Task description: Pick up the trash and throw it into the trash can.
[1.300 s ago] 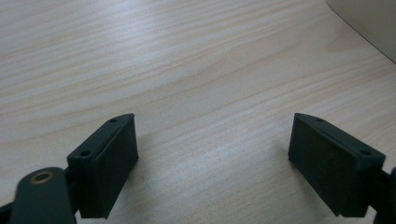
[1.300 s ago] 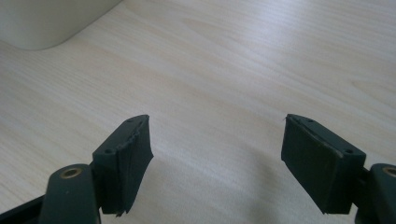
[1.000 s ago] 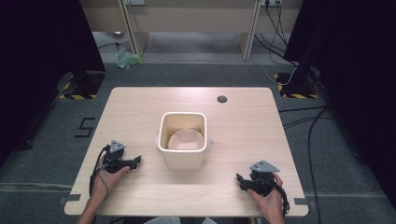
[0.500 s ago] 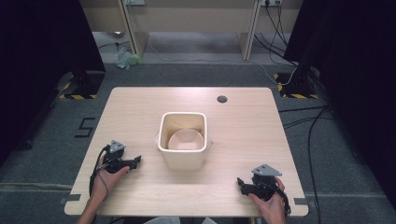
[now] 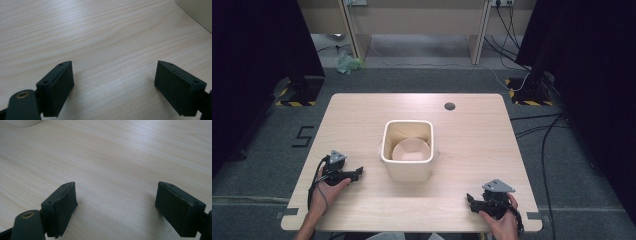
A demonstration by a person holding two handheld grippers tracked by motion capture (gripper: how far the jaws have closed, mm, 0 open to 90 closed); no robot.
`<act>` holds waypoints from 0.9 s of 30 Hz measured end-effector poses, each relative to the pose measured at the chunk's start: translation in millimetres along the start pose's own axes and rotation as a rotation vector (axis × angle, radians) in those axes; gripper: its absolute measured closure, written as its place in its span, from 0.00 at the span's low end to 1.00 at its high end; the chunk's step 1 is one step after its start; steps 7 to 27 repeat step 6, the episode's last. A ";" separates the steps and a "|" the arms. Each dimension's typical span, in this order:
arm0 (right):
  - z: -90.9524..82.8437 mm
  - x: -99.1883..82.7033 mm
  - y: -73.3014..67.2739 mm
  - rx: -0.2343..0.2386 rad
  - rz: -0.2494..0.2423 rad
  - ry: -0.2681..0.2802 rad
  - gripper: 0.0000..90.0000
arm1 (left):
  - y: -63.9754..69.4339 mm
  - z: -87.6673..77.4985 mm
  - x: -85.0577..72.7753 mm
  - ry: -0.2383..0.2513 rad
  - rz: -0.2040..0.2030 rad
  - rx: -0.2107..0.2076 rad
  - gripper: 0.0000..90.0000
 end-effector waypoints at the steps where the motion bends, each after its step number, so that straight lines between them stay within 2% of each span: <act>1: 0.0 0.0 0.0 0.000 0.000 0.000 0.19 | 0.0 -0.1 0.0 -0.001 0.000 0.000 0.16; 27: 0.3 0.1 -0.1 0.002 0.000 -0.001 0.19 | 0.0 0.0 0.0 0.000 0.000 0.000 0.16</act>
Point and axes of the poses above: each handheld gripper's, and its own axes: z roughly forward along the jaws, x roughly out of its top, y roughly to its right, the point moved 7 cm from there along z, roughly forward along the jaws
